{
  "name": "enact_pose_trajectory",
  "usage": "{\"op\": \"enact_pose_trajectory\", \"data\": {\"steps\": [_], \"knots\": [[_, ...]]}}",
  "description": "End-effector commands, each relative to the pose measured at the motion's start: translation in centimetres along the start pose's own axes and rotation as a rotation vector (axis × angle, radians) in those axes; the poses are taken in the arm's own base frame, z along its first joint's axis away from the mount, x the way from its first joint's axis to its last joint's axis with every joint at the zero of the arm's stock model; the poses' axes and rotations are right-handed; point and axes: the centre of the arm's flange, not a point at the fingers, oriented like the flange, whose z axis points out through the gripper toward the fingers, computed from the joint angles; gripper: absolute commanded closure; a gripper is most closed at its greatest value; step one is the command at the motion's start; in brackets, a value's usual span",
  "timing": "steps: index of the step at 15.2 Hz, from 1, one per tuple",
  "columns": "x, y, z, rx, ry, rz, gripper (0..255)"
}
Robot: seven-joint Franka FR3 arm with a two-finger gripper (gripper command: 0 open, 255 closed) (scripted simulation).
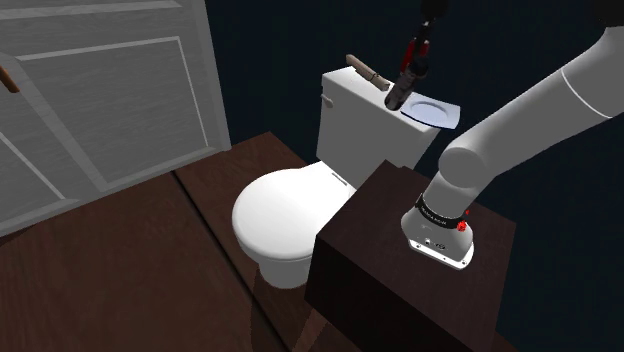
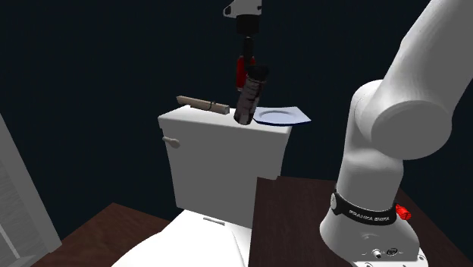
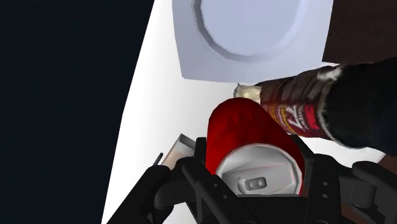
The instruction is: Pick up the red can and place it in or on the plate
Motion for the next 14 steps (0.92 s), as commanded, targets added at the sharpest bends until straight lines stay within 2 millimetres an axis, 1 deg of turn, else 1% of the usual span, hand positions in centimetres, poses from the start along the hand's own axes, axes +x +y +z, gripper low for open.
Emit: {"op": "enact_pose_trajectory", "data": {"steps": [1,9,14], "knots": [[-2.7,-0.4,-0.1,0.000,-0.001,-0.001,255],[-13.1,-2.7,-0.9,0.000,-0.001,-0.001,255],[-13.1,-2.7,1.8,0.000,-0.001,-0.001,255]]}}
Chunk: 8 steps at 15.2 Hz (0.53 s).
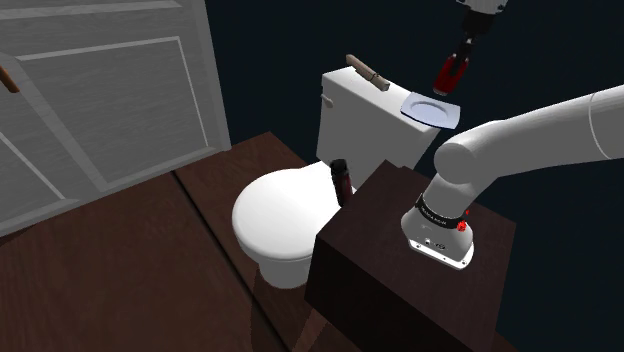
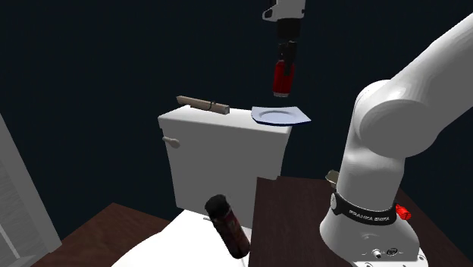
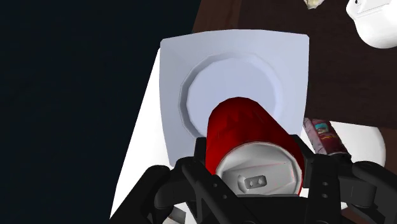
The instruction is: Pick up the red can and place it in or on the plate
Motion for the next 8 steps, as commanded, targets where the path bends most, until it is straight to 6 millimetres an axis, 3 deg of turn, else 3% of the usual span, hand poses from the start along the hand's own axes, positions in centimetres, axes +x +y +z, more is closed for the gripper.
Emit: {"op": "enact_pose_trajectory", "data": {"steps": [1,8], "knots": [[0.0,0.1,1.0,-0.001,0.000,0.000,255],[0.0,0.1,4.7,-0.001,0.000,0.000,255]]}}
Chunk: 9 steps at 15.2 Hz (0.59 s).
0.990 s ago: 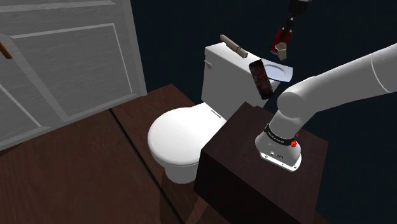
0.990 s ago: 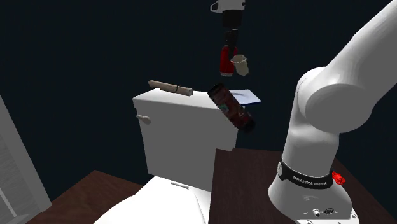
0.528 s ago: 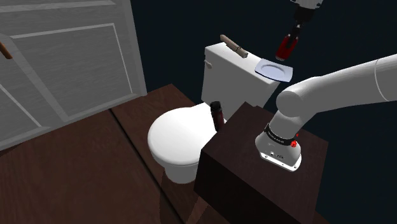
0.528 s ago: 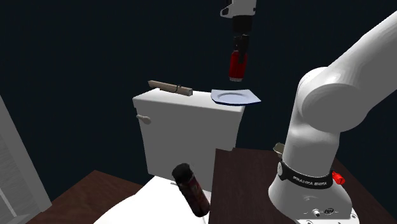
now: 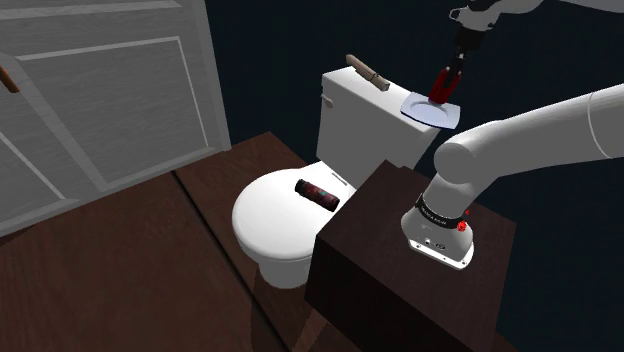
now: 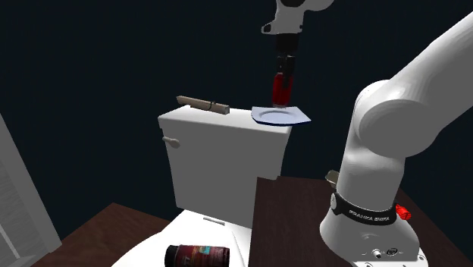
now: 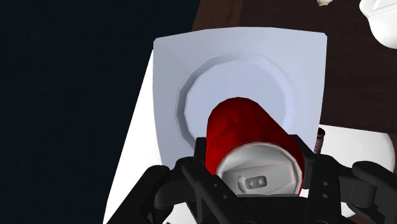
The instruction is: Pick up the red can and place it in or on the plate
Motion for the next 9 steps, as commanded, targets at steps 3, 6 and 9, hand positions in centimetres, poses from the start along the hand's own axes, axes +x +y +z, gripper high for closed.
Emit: {"op": "enact_pose_trajectory", "data": {"steps": [3,6,9], "knots": [[-0.1,-0.1,2.2,-0.001,0.001,0.000,255],[-0.1,-0.1,2.9,-0.001,0.001,0.000,255],[-0.1,-0.1,2.9,-0.001,0.001,0.000,255]]}}
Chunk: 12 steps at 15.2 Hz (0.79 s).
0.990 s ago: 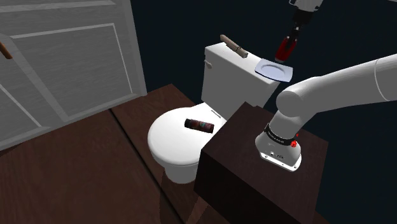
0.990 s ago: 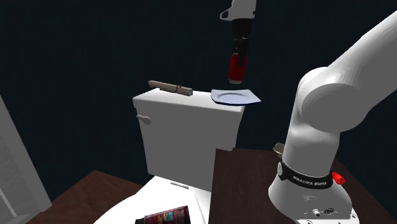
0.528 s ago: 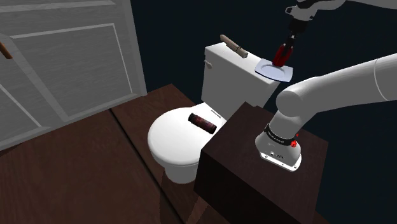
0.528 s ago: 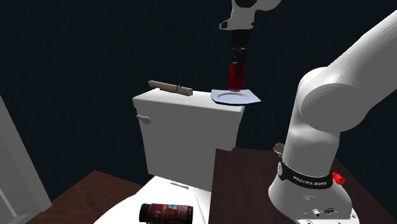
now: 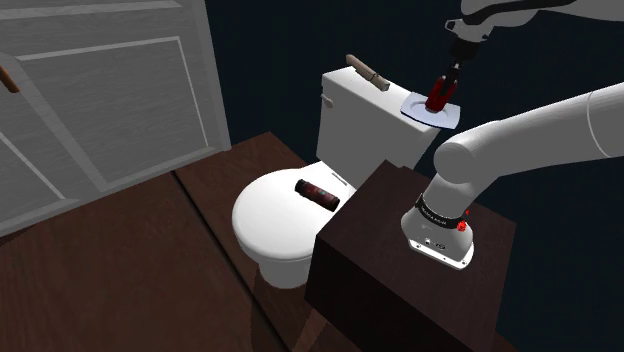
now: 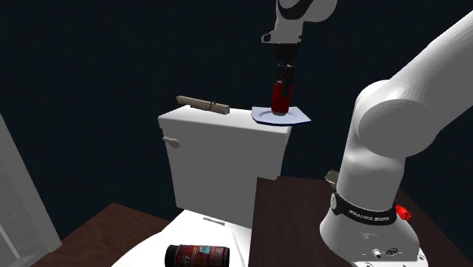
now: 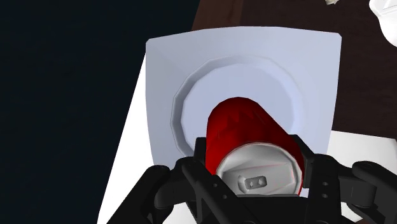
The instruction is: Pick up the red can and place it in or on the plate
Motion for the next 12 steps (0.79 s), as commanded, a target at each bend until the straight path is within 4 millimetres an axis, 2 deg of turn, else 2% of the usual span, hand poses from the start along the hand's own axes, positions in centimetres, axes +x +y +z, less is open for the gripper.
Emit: {"op": "enact_pose_trajectory", "data": {"steps": [1,3,4,9,12], "knots": [[0.0,0.0,0.0,0.000,0.000,0.000,255],[0.0,0.0,0.0,0.000,0.000,0.000,255],[0.0,0.0,0.0,0.000,0.000,0.000,0],[0.0,0.0,0.0,0.000,0.000,0.000,0],[0.0,0.0,-4.0,0.000,0.000,0.000,0]]}}
